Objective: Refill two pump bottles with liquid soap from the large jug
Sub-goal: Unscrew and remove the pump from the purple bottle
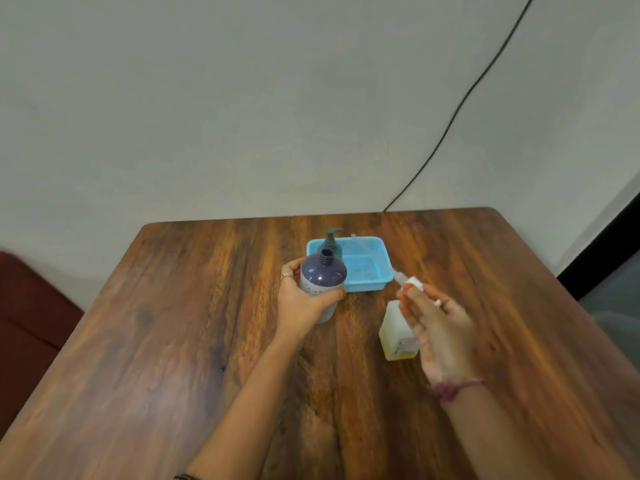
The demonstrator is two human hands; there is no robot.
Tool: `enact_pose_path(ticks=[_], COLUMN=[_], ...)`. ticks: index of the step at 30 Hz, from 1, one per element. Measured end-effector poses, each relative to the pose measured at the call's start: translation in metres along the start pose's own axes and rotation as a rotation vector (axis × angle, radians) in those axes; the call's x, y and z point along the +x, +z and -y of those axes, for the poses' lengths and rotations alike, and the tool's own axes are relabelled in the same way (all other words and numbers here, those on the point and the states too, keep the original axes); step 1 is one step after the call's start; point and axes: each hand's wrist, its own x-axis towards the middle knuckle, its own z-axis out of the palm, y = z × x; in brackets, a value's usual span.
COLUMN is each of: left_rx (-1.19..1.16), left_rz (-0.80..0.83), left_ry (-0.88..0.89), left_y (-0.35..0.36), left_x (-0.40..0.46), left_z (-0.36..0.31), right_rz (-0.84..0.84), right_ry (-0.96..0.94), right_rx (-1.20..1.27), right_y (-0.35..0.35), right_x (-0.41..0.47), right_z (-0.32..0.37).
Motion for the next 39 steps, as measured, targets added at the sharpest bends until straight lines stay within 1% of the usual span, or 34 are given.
enact_pose_path(ticks=[3, 8, 13, 15, 19, 23, 27, 31, 34, 37, 38, 39], left_rx=[-0.005, 0.033, 0.101, 0.126, 0.152, 0.166, 0.178, 0.178, 0.177, 0.173, 0.169, 0.163], left_rz=[0.021, 0.074, 0.103, 0.095, 0.084, 0.075, 0.09, 0.099, 0.111, 0.119, 0.121, 0.125], left_ry=[-0.07, -0.124, -0.17, -0.172, -0.19, -0.197, -0.175, -0.162, -0.176, -0.177, -0.176, -0.178], left_y=[0.007, 0.018, 0.025, 0.027, 0.027, 0.026, 0.027, 0.03, 0.029, 0.028, 0.028, 0.028], left_x=[-0.005, -0.01, -0.005, -0.002, 0.002, 0.001, 0.002, 0.002, 0.002, 0.001, 0.001, 0.001], left_z=[0.026, 0.062, 0.087, 0.093, 0.106, 0.114, 0.12, 0.122, 0.122, 0.121, 0.121, 0.12], right_rz=[-0.057, -0.16, -0.259, -0.279, -0.281, -0.202, -0.136, -0.069, -0.05, -0.044, -0.045, -0.05], right_ry=[0.136, 0.334, 0.436, 0.453, 0.498, 0.546, 0.57, 0.613, 0.609, 0.521, 0.445, 0.33], right_rx=[-0.015, -0.026, -0.261, -0.252, -0.11, -0.191, -0.319, -0.295, -0.278, -0.263, -0.315, -0.434], right_y=[-0.024, -0.043, -0.043, -0.042, -0.041, -0.041, -0.042, -0.041, -0.043, -0.053, -0.058, -0.065], right_x=[0.0, 0.01, 0.029, 0.035, 0.042, 0.041, 0.043, 0.043, 0.038, 0.031, 0.027, 0.023], right_z=[-0.047, -0.107, -0.14, -0.148, -0.153, -0.154, -0.149, -0.14, -0.137, -0.127, -0.123, -0.119])
